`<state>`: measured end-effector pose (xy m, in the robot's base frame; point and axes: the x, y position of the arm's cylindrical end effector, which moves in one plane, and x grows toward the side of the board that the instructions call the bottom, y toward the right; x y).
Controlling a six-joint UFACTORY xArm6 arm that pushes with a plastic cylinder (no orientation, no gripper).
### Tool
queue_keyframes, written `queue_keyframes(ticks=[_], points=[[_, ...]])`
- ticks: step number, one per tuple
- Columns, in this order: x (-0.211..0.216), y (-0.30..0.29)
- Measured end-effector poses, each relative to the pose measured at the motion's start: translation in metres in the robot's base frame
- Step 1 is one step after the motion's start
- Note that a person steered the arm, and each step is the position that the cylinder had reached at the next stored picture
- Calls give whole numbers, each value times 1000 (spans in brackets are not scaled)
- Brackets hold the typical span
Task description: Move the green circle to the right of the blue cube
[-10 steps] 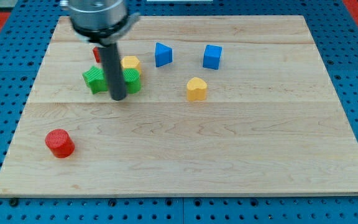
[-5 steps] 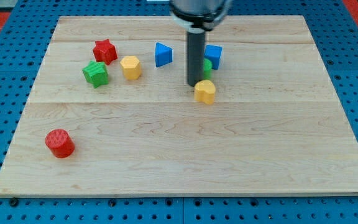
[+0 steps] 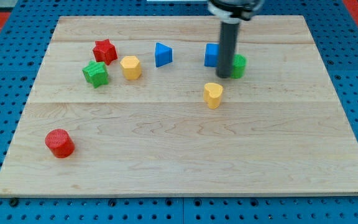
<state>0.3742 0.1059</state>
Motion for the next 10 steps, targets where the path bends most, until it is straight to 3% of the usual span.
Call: queue_keyframes(ticks=[2, 4, 5, 6, 8, 9, 10], points=[[-1, 77], [-7, 105], [2, 63], [-23, 51], [8, 30], [-4, 81], [-43, 171]])
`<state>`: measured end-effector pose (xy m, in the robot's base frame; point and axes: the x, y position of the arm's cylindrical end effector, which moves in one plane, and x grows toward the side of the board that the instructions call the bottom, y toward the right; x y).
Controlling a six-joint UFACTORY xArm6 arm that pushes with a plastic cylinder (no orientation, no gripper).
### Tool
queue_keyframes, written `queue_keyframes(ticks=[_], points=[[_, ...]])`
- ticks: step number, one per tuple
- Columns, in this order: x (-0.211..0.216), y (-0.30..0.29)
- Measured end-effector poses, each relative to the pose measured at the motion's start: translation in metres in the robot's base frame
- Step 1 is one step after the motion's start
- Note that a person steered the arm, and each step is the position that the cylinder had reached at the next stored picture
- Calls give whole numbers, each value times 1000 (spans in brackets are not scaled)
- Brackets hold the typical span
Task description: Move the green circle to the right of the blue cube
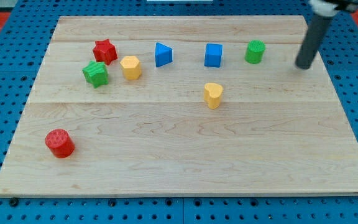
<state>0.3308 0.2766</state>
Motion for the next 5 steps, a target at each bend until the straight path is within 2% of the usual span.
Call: queue_keyframes(ticks=[1, 2, 4, 5], points=[[-64, -33], [-60, -97], [-34, -110], [-65, -105]])
